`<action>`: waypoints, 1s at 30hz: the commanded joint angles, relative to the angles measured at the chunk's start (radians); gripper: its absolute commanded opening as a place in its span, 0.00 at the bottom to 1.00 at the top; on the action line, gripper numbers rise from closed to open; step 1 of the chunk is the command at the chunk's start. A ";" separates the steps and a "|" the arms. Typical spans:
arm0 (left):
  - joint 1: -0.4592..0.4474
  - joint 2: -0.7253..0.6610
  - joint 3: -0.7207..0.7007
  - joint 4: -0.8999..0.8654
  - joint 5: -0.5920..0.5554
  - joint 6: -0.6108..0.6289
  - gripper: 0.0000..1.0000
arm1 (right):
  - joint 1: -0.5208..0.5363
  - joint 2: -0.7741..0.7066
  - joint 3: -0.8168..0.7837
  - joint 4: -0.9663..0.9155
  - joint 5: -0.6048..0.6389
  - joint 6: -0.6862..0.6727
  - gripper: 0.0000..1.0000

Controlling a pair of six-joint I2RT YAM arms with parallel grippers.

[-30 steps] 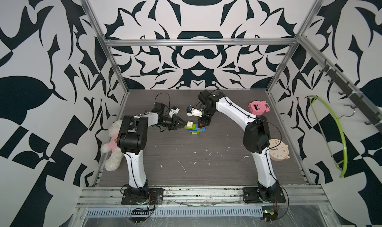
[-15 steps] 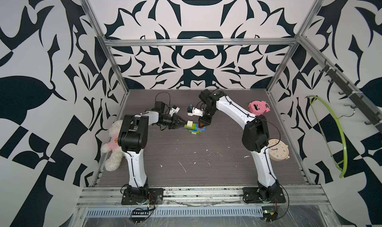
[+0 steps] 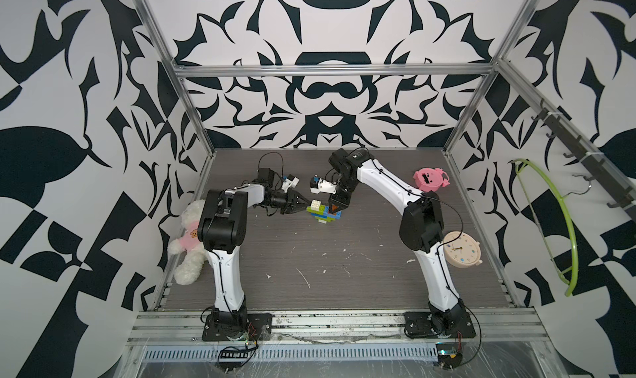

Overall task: Assemble a heart with lego
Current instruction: Assemble the lego brick with the lego brick.

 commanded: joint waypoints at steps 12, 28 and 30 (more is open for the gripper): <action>0.003 0.040 0.005 -0.020 -0.091 0.014 0.25 | 0.021 0.172 -0.018 -0.114 0.054 0.027 0.09; 0.003 0.024 -0.026 -0.004 -0.097 0.006 0.27 | 0.027 0.191 0.022 -0.186 0.061 0.082 0.27; 0.003 0.019 -0.031 0.000 -0.098 0.000 0.27 | 0.027 0.124 0.014 -0.148 0.043 0.103 0.33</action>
